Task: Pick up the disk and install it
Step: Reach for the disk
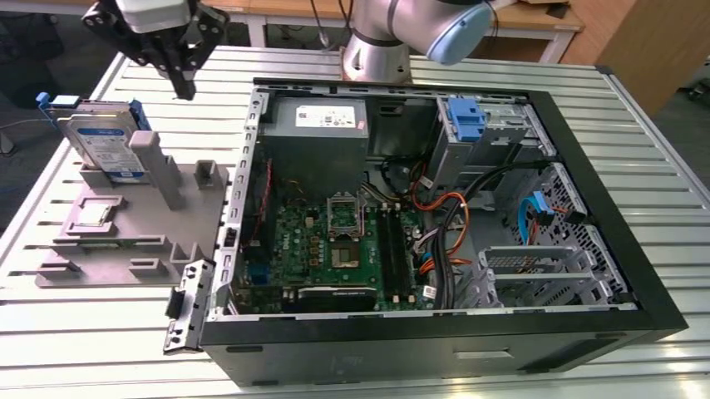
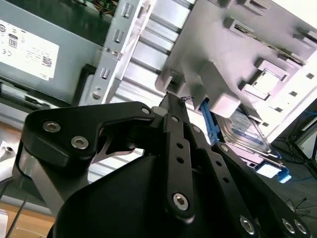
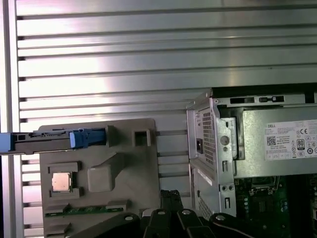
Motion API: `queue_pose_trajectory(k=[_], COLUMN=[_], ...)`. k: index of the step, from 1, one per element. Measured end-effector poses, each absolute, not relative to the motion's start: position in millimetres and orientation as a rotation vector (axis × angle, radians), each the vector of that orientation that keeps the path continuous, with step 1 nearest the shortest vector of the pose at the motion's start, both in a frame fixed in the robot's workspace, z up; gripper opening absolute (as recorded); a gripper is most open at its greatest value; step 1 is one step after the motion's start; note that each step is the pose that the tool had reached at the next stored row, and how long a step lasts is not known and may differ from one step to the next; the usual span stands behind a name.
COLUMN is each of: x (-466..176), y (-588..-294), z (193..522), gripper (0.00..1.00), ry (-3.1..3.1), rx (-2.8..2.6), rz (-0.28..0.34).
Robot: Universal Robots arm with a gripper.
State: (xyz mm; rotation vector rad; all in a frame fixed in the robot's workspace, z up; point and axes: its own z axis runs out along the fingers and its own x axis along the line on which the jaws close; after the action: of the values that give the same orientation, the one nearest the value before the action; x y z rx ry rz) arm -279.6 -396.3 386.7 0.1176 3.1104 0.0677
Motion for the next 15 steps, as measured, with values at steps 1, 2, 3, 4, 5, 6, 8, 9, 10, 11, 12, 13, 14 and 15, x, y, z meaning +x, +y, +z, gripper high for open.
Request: queue_pose_trajectory(k=[1,2,3,4,5,6,8,9,10,11,12,13,14,15], x=[-284.1,-288.4,-292.2,-295.8,-299.2,-302.5,-308.5,-311.0,-313.5,-315.8,-318.0,-320.5,-322.9,-325.2], y=[-396.1,-396.1,-396.0,-396.0,-395.9,-395.8,-395.6,-395.5,-395.4,-395.3,-395.1,-395.0,-394.8,-394.7], z=[386.6,386.3,386.1,386.0,385.8,385.7,385.2,385.0,384.8,384.6,384.4,384.1,384.0,383.8], gripper=[0.10,0.10,0.10,0.10,0.10,0.10,0.10,0.10,0.10,0.10,0.10,0.10,0.10,0.10], ry=[3.110,3.110,3.110,3.110,3.110,3.110,3.110,3.110,3.110,3.110,3.110,3.110,3.110,3.110], rx=[0.118,0.118,0.118,0.118,0.118,0.118,0.118,0.118,0.118,0.118,0.118,0.118,0.118,0.118], rz=[0.068,0.068,0.068,0.068,0.068,0.068,0.068,0.068,0.068,0.068,0.068,0.068,0.068,0.068])
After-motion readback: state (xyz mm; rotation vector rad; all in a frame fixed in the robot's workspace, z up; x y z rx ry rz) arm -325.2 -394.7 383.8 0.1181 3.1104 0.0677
